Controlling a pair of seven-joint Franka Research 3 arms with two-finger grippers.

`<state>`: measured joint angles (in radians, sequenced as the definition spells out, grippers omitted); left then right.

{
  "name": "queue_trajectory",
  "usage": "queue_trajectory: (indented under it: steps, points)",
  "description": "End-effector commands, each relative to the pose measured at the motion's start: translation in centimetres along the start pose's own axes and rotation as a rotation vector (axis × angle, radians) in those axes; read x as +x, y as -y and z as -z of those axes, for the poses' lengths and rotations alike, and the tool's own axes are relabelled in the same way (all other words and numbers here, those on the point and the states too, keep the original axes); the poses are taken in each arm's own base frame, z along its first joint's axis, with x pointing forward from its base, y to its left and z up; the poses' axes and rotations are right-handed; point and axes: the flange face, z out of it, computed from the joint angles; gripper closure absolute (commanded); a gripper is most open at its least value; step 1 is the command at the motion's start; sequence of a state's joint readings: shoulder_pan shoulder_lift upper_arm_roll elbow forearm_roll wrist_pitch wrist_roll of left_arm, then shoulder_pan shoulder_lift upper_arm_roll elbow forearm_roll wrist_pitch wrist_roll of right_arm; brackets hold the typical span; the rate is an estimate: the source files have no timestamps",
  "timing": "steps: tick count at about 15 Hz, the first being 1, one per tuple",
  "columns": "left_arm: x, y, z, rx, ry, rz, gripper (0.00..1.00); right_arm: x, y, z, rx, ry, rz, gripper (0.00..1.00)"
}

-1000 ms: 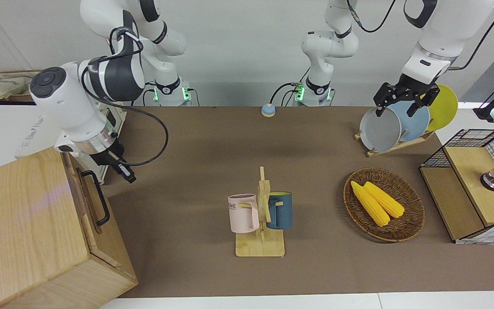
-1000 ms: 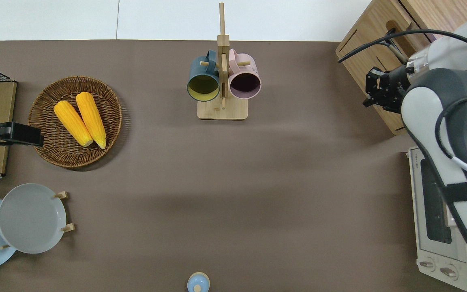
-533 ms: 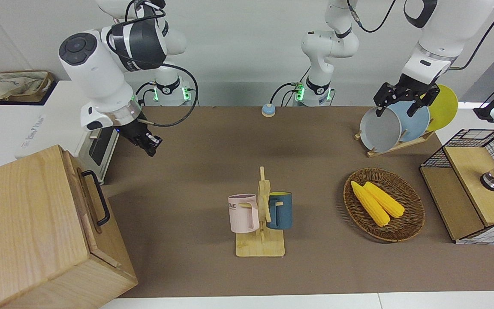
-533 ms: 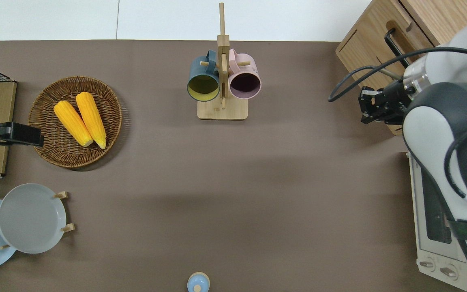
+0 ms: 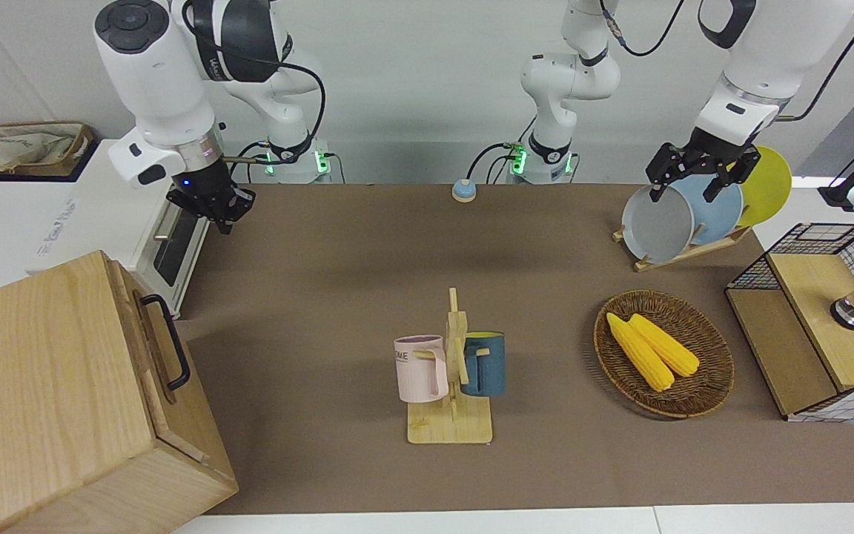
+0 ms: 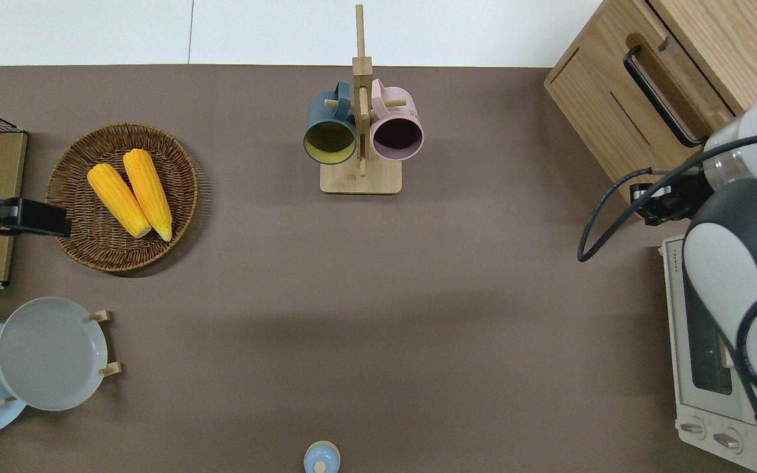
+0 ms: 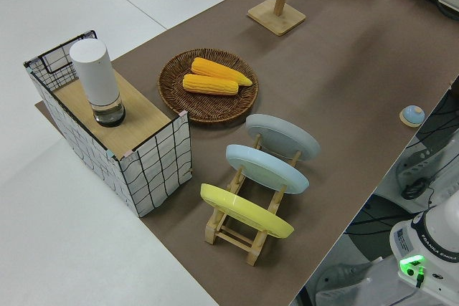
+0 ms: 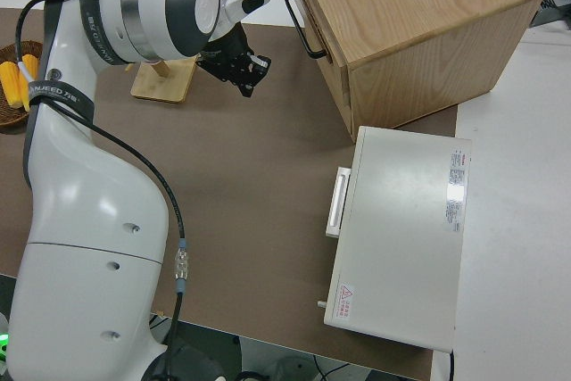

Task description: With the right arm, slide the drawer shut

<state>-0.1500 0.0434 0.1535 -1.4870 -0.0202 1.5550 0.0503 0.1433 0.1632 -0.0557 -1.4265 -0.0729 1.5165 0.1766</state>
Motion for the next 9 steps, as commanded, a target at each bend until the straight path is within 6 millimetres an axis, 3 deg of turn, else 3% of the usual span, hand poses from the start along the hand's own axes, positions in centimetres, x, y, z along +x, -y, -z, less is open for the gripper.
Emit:
queue_trajectory:
  steps: [1,8,9]
  points:
    - [0.4,0.0,0.2,0.014,-0.007,-0.009,0.00,-2.3,0.4,0.8,-0.040,-0.012,0.102,1.000]
    - [0.4,0.0,0.2,0.014,-0.007,-0.009,0.00,-2.4,0.3,2.7,0.074,-0.032,0.137,0.990]
    - [0.4,0.0,0.2,0.016,-0.007,-0.009,0.00,-2.4,0.3,3.0,0.076,-0.039,0.135,0.918]
